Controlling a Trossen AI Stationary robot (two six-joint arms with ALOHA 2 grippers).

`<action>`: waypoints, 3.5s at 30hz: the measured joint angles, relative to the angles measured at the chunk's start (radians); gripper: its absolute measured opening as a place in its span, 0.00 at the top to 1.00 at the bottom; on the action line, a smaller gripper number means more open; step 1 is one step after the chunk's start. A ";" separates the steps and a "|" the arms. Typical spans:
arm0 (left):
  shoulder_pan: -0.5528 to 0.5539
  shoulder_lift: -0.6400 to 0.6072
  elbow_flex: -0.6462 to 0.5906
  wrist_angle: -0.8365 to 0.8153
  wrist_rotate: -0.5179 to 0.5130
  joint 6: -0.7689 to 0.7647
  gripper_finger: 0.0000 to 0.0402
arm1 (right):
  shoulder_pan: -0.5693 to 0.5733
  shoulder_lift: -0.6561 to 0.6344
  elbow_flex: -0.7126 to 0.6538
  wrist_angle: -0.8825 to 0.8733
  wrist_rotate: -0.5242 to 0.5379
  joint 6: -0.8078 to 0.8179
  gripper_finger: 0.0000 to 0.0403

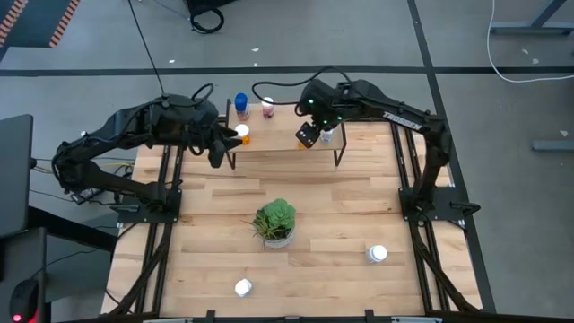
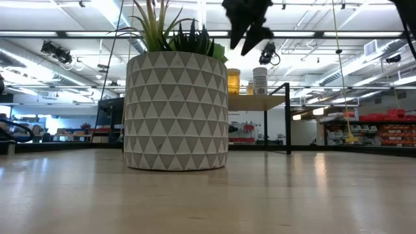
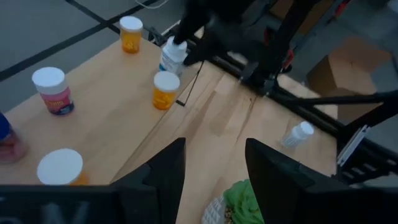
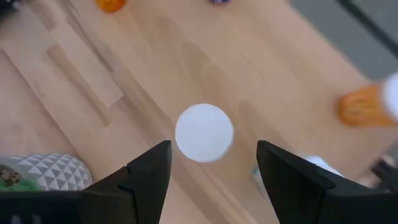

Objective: Pick and place medicine bottles onto shelf by color
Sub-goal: Put the orange pill bottle on the shelf, then put the bottom white pill bottle on the shelf

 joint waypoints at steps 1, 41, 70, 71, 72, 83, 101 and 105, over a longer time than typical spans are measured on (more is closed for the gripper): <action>0.000 0.009 0.000 0.000 0.000 0.012 0.57 | 0.006 -0.013 0.000 -0.007 0.011 0.009 0.39; 0.014 0.651 -0.002 0.476 0.186 0.331 0.59 | 0.562 -0.372 0.001 -0.289 0.583 0.526 0.39; 0.118 0.700 -0.001 0.542 0.134 0.368 0.58 | 0.562 -0.372 0.001 -0.289 0.616 0.560 0.39; 0.121 0.700 -0.001 0.539 0.134 0.368 0.58 | 0.562 -0.372 0.001 -0.289 0.616 0.560 0.39; 0.123 0.700 -0.001 0.536 0.134 0.368 0.58 | 0.562 -0.372 0.001 -0.289 0.616 0.560 0.39; 0.129 0.700 -0.001 0.488 0.135 0.357 0.58 | 0.562 -0.371 0.001 -0.289 0.616 0.558 0.39; -0.082 0.334 0.000 0.102 0.181 0.101 0.58 | 0.562 -0.371 0.001 -0.288 0.619 0.452 0.39; -0.179 0.285 0.000 0.029 0.182 -0.028 0.58 | 0.562 -0.371 0.001 -0.288 0.619 0.452 0.39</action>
